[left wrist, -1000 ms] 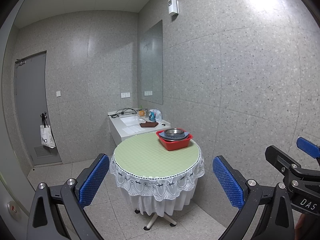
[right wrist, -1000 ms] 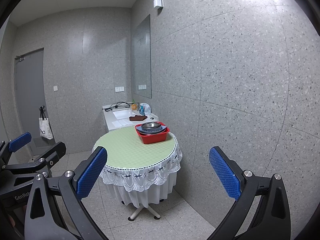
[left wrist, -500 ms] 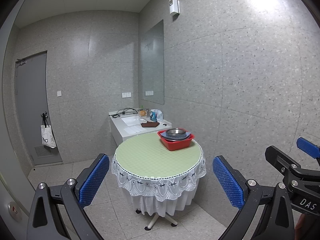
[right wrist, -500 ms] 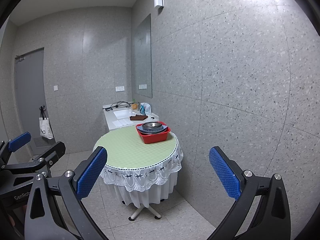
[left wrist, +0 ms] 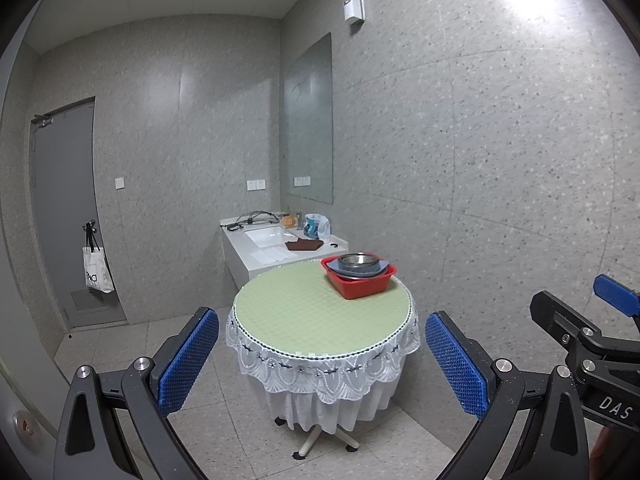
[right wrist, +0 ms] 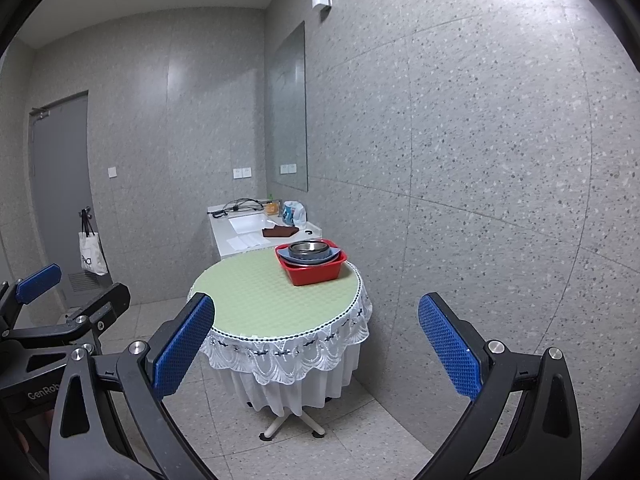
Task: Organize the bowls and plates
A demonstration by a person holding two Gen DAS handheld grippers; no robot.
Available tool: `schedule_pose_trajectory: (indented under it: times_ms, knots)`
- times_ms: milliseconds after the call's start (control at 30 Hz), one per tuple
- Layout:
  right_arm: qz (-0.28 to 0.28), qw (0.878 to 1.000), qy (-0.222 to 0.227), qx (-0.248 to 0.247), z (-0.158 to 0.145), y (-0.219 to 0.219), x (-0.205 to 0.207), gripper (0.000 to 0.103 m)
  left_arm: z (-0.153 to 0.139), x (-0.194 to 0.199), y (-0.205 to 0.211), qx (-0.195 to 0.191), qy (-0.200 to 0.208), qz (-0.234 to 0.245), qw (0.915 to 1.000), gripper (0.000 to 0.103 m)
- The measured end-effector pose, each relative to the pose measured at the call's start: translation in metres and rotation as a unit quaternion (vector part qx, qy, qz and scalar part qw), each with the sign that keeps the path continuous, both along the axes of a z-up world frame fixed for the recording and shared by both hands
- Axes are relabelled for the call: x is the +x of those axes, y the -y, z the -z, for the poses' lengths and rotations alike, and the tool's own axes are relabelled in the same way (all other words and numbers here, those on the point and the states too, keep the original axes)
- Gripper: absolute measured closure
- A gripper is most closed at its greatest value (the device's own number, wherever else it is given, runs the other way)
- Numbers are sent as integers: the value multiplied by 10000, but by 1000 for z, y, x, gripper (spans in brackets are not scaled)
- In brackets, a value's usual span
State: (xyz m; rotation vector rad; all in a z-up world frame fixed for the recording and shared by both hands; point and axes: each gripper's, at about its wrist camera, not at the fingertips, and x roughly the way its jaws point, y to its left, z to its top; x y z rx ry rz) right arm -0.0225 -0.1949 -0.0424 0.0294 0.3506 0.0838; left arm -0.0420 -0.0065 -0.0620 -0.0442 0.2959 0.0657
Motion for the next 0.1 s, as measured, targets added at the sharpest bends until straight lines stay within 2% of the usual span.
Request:
schedule_pose_trajectory:
  times_ms: [100]
  knots:
    - [-5, 10000, -27, 6, 2, -5, 9, 0, 1, 15, -7, -14, -27, 8, 10000, 1]
